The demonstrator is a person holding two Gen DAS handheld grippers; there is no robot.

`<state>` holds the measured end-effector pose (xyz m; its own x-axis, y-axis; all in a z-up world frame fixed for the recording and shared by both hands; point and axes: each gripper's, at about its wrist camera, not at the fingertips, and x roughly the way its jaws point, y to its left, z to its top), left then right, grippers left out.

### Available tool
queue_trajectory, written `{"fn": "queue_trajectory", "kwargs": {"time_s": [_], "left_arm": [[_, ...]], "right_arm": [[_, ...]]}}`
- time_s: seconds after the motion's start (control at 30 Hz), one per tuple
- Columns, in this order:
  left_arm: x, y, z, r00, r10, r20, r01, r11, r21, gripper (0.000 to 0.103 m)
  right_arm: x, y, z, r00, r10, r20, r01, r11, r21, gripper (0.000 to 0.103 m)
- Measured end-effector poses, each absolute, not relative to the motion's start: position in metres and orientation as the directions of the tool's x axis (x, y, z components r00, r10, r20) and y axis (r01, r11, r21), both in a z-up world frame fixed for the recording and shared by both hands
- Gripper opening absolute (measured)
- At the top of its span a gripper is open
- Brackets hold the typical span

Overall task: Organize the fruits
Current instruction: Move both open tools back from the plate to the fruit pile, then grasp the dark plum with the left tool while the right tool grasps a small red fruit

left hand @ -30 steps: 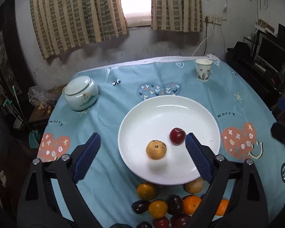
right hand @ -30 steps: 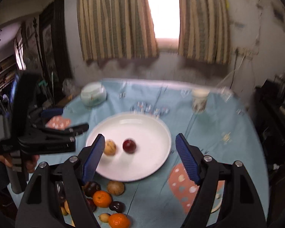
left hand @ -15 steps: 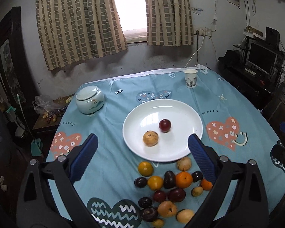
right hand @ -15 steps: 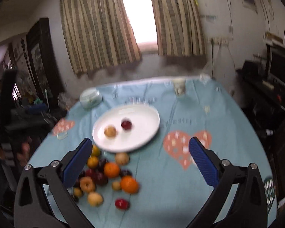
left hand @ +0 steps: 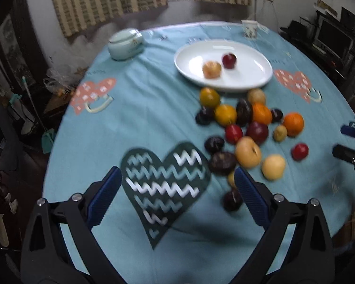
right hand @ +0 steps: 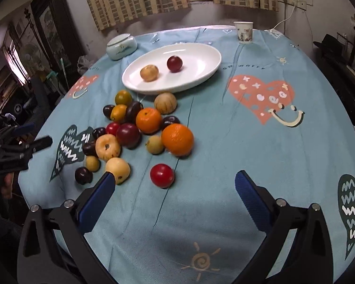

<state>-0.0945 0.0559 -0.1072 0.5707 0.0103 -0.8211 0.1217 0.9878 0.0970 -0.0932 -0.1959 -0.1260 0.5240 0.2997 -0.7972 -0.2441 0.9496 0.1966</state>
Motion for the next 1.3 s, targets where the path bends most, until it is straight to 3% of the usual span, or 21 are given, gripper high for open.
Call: {"fn": "queue_trajectory", "kwargs": {"time_s": [0.27,0.4,0.53,0.67,0.73,0.8,0.97,1.13,1.2,1.23,1.3], "left_arm": [[-0.105,0.018,-0.145,0.460,-0.093,-0.883,0.305,0.951,0.059,0.097],[-0.095,0.016,-0.158,0.416,-0.101,-0.904,0.307,0.951,0.035,0.092],[-0.086,0.015,-0.171,0.381,-0.091,-0.920,0.304,0.952,0.031,0.076],[-0.081,0.015,-0.178,0.334,-0.143,-0.932,0.316,0.948,-0.032,0.043],[-0.082,0.012,-0.175,0.328,-0.168,-0.930,0.331,0.942,-0.053,0.031],[-0.083,0.011,-0.172,0.339,-0.154,-0.928,0.329,0.944,-0.037,0.031],[-0.082,0.027,-0.146,0.386,-0.184,-0.904,0.283,0.956,-0.073,0.031],[-0.084,0.034,-0.128,0.421,-0.173,-0.890,0.257,0.964,-0.066,0.031],[-0.082,0.034,-0.123,0.427,-0.169,-0.888,0.254,0.965,-0.062,0.031],[-0.081,0.034,-0.121,0.430,-0.170,-0.887,0.253,0.966,-0.062,0.031],[-0.080,0.033,-0.118,0.434,-0.171,-0.885,0.250,0.966,-0.064,0.031]], "right_arm": [[-0.095,-0.181,-0.135,0.457,0.319,-0.831,-0.288,0.936,0.201,0.102],[-0.097,-0.180,-0.140,0.437,0.312,-0.843,-0.281,0.938,0.201,0.100],[-0.096,-0.183,-0.143,0.434,0.303,-0.848,-0.267,0.943,0.200,0.100],[-0.093,-0.180,-0.148,0.419,0.303,-0.856,-0.278,0.940,0.197,0.100],[-0.090,-0.178,-0.152,0.411,0.304,-0.859,-0.284,0.939,0.196,0.099],[-0.085,-0.175,-0.156,0.399,0.312,-0.862,-0.295,0.934,0.201,0.092],[-0.069,-0.166,-0.172,0.376,0.282,-0.883,-0.335,0.930,0.154,0.062],[-0.055,-0.164,-0.183,0.358,0.272,-0.893,-0.348,0.927,0.142,0.054],[-0.053,-0.162,-0.183,0.352,0.283,-0.892,-0.374,0.916,0.143,0.043],[-0.052,-0.162,-0.182,0.334,0.316,-0.888,-0.393,0.903,0.174,0.030],[-0.052,-0.162,-0.181,0.322,0.315,-0.893,-0.409,0.897,0.169,0.030]]}}
